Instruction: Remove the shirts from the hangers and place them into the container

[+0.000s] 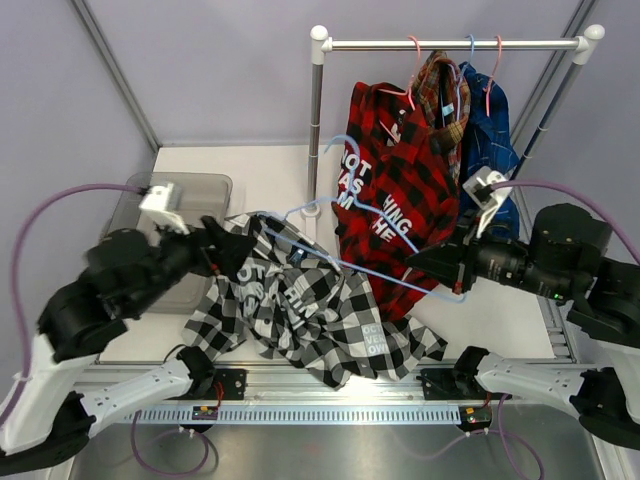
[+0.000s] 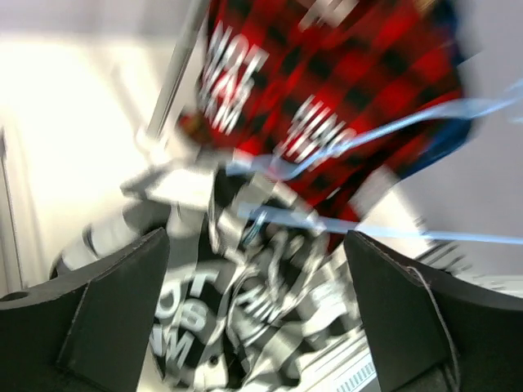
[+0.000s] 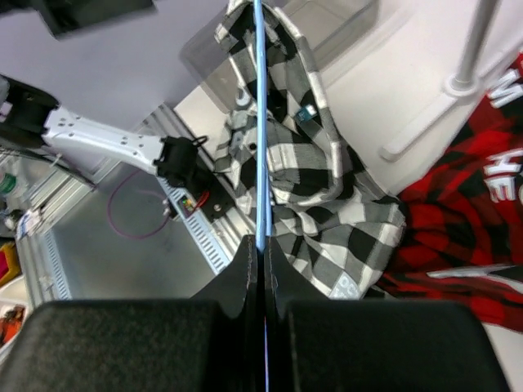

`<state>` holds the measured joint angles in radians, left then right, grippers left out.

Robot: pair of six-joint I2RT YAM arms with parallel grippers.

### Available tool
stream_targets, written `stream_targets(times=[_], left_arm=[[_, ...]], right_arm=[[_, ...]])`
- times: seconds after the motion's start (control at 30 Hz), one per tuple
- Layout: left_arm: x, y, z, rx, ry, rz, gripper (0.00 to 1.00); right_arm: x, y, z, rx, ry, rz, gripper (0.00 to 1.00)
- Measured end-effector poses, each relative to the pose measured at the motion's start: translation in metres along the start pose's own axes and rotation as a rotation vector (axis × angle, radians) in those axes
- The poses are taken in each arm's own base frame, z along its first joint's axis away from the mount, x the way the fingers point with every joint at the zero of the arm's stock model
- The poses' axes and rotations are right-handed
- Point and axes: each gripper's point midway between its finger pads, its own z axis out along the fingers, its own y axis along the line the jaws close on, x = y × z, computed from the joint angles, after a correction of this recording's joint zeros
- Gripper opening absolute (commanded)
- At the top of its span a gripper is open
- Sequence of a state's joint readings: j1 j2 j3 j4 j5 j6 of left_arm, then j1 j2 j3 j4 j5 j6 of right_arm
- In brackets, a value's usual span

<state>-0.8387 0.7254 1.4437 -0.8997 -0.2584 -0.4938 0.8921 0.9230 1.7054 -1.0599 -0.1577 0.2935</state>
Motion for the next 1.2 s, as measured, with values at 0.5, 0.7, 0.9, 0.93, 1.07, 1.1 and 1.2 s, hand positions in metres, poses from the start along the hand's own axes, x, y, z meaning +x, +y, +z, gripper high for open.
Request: stream_targets(times=[0.5,0.7,0.9,0.93,1.07,1.1,1.2], left_arm=[[0.08,0.043,0.057,-0.256,0.218,-0.009,0.86],[0.092,0.05,0.062,-0.288,0.239,-0.018,0.84],[0.098,0.051,0.064,-0.293,0.249,-0.019,0.84],[0.099,0.052,0.064,-0.296,0.252,-0.018,0.84],[0.106,0.056,0.066,-0.306,0.268,-0.013,0.84],[0.108,0.057,0.066,-0.308,0.272,-0.012,0.84],[0.113,0.058,0.068,-0.314,0.282,-0.008,0.84]], right_arm=[[-0.102,-0.063,-0.023,0.487,-0.305,0.044,0.0],[-0.113,-0.102,0.046,0.7,-0.242,0.002,0.0],[-0.116,-0.129,0.131,0.804,-0.158,-0.08,0.0],[-0.118,-0.131,0.14,0.809,-0.154,-0.089,0.0],[-0.133,-0.131,0.159,0.811,-0.181,-0.108,0.0],[-0.137,-0.131,0.16,0.811,-0.19,-0.11,0.0],[-0.143,-0.132,0.158,0.814,-0.21,-0.108,0.0]])
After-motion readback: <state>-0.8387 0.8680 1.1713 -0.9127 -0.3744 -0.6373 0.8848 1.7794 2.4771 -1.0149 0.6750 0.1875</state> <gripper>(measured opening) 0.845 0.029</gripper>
